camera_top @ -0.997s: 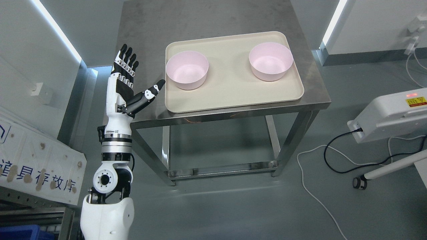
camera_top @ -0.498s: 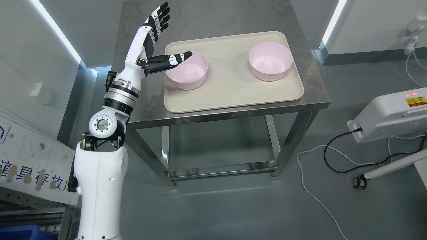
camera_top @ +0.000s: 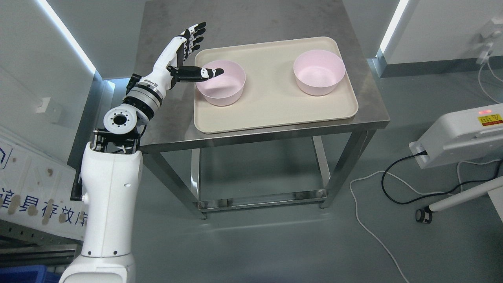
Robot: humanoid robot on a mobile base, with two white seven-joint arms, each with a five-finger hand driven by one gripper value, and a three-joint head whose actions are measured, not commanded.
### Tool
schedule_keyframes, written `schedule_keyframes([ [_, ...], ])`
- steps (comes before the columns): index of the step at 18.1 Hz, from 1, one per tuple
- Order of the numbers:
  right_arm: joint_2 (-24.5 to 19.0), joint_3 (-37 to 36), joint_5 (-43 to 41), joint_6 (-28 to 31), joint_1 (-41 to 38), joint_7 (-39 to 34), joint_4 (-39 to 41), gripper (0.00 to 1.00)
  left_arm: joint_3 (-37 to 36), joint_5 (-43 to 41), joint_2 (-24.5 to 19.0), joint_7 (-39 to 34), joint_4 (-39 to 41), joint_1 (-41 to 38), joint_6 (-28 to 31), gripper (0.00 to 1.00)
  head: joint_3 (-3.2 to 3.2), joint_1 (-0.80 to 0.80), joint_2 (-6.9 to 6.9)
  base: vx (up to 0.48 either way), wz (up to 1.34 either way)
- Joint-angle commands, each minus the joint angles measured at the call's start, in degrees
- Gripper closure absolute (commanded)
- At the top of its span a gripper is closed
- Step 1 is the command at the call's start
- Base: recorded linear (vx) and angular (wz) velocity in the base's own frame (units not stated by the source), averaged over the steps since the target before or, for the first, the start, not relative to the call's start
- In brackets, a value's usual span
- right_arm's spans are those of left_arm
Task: Stack pink IKEA bowls on left shelf middle
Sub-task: 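Raise the left hand and reach toward the nearer pink bowl's rim, then grip the rim of the nearer pink bowl with the left hand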
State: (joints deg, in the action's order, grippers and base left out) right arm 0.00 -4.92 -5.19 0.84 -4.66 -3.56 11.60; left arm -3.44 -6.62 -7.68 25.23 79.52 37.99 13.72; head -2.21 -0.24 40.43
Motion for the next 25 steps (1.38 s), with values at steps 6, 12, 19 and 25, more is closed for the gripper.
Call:
schedule_keyframes([
  [6,1.0,0.0,0.0,0.03,0.0,0.13,0.0,0.0,-8.95,-7.6,-2.17,3.16,-10.6,5.59,1.66,0.16,0.0,0.0,0.0,0.0,0.0],
  [12,1.0,0.0,0.0,0.03,0.0,0.13,0.0,0.0,-8.86,-10.25,-1.99,3.16,-15.98,8.07,1.49,0.28,0.0,0.0,0.0,0.0,0.0],
  [19,1.0,0.0,0.0,0.03,0.0,0.13,0.0,0.0,-9.48,-13.14,-1.82,3.16,-20.02,9.47,-0.09,0.41,0.0,0.0,0.0,0.0,0.0],
  [25,1.0,0.0,0.0,0.03,0.0,0.04,0.0,0.0,-13.16,-17.46,-1.82,3.16,-20.99,10.44,-3.34,0.49,0.0,0.0,0.0,0.0,0.0],
])
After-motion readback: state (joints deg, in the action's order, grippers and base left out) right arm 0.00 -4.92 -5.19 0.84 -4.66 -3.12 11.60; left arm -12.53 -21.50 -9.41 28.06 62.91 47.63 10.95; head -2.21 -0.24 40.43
